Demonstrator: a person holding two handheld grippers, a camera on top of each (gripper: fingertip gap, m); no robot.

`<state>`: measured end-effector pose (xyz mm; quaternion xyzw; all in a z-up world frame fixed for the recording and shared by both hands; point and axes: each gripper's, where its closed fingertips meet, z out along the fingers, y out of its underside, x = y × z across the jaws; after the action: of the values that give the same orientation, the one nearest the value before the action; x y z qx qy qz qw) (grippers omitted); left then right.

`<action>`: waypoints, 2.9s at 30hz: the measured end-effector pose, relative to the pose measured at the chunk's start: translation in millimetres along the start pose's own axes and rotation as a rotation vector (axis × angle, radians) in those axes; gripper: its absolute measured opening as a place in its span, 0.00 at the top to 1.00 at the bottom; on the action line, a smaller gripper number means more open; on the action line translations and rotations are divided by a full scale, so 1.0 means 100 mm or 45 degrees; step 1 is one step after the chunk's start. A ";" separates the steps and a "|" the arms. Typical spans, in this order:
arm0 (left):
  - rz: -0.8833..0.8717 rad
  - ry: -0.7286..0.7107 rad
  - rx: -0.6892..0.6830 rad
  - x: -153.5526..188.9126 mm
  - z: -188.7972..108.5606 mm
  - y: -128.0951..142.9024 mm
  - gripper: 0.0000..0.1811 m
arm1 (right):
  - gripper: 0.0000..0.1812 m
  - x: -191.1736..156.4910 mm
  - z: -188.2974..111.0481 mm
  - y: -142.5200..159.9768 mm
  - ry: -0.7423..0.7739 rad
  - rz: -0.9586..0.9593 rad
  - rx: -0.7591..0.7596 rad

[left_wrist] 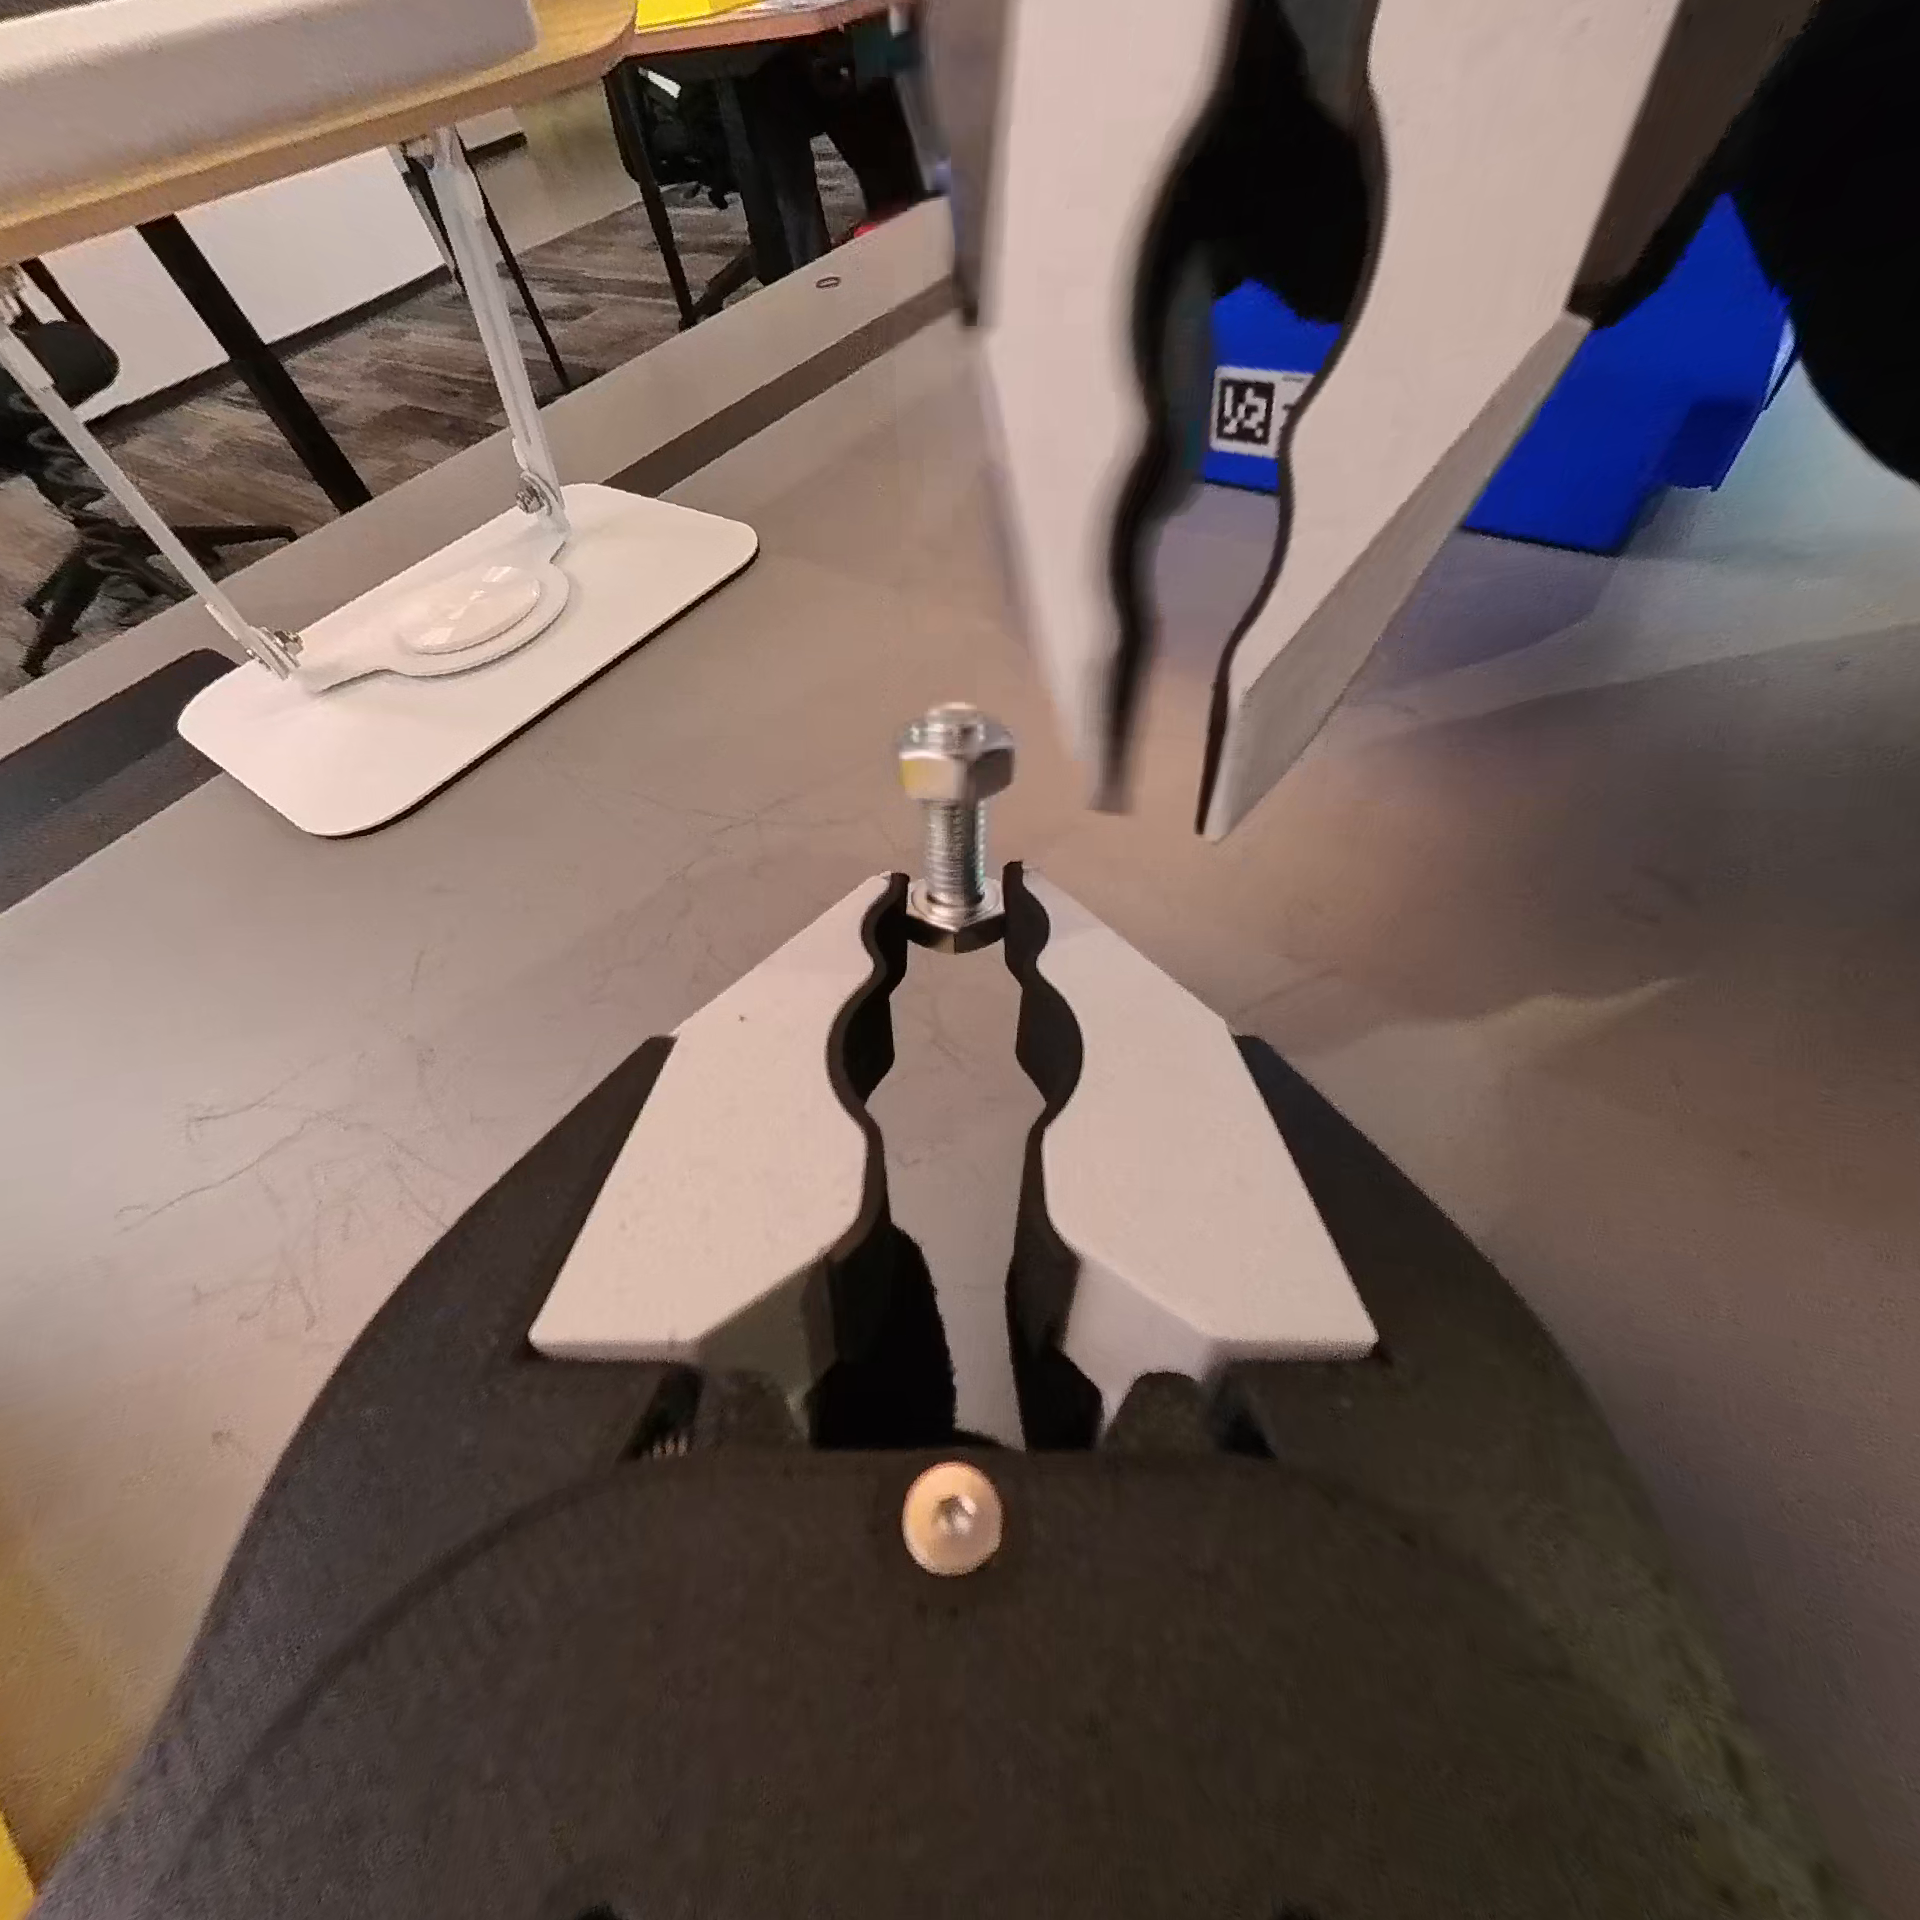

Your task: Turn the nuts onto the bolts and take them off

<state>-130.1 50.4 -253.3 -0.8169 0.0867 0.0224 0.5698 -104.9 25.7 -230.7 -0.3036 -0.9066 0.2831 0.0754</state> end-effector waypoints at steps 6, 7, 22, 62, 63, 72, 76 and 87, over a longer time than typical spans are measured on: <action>-0.009 0.001 0.002 -0.01 0.00 0.00 0.91 | 0.87 0.08 -0.03 0.00 0.037 0.042 0.025; -0.008 0.002 0.001 -0.01 0.00 0.00 0.91 | 0.84 0.11 -0.04 -0.03 0.057 0.049 0.049; -0.016 0.009 0.000 -0.01 0.00 0.00 0.91 | 0.83 0.12 -0.03 -0.01 0.053 0.075 0.057; -0.059 0.011 0.028 -0.04 -0.03 -0.02 0.91 | 0.97 -0.11 -0.04 -0.04 -0.097 0.055 0.052; -0.057 0.010 0.027 -0.04 -0.02 -0.02 0.91 | 0.96 -0.12 -0.06 -0.07 -0.099 0.049 0.068; -0.062 0.013 0.035 -0.04 -0.03 -0.03 0.91 | 0.78 0.10 -0.14 -0.25 0.103 0.061 0.194; -0.058 0.016 0.042 -0.04 -0.03 -0.04 0.91 | 0.76 0.21 -0.11 -0.25 0.169 0.088 0.204; -0.044 0.026 0.069 -0.01 -0.05 -0.07 0.91 | 0.91 0.25 0.06 -0.23 0.088 0.185 0.237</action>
<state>-130.6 48.2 -245.1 -0.8027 0.0792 0.0018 0.5912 -138.0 22.5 -224.0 -0.3699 -0.8489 0.3601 0.1137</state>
